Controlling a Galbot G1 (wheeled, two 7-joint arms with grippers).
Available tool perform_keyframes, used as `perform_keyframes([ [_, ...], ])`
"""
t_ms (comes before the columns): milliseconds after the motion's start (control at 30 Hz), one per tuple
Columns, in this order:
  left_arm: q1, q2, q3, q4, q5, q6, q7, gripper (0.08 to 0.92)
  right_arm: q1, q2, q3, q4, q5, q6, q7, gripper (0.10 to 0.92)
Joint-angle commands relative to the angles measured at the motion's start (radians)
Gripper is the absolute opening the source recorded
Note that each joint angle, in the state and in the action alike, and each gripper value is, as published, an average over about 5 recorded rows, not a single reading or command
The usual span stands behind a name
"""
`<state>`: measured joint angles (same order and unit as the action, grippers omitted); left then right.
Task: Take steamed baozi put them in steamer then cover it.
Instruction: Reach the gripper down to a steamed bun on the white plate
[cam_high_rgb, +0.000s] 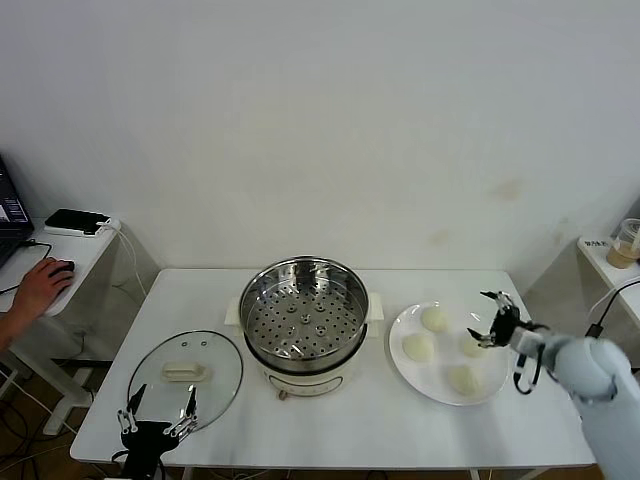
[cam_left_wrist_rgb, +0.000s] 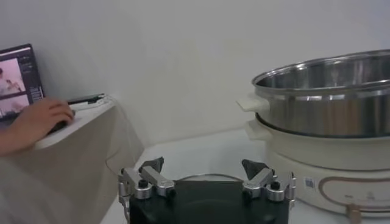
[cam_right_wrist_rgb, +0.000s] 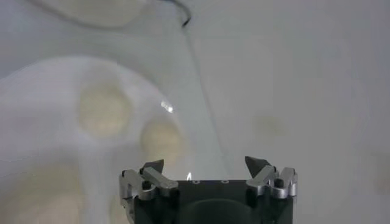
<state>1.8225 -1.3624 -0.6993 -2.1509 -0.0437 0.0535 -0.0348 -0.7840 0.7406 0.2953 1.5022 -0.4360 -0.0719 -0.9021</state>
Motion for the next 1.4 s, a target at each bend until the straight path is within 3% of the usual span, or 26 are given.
perform_keyframes([
  [33, 0.000, -0.001, -0.004, -0.001, 0.008, 0.001, 0.004, 0.823, 0.267, -0.096, -0.239, -0.156, -0.032, 0.012, -0.230, 0.823],
  [233, 0.003, 0.007, -0.013, -0.003, 0.009, 0.002, 0.008, 0.823, 0.428, -0.045, -0.456, -0.247, 0.016, 0.007, -0.303, 0.823],
  [567, -0.001, 0.009, -0.024, -0.005, 0.009, 0.002, 0.012, 0.823, 0.645, 0.128, -0.679, -0.453, 0.003, -0.012, -0.303, 0.823],
  [1400, -0.006, 0.007, -0.050, -0.003, 0.009, -0.002, 0.016, 0.823, 0.667, 0.291, -0.691, -0.669, -0.107, -0.005, -0.226, 0.823],
])
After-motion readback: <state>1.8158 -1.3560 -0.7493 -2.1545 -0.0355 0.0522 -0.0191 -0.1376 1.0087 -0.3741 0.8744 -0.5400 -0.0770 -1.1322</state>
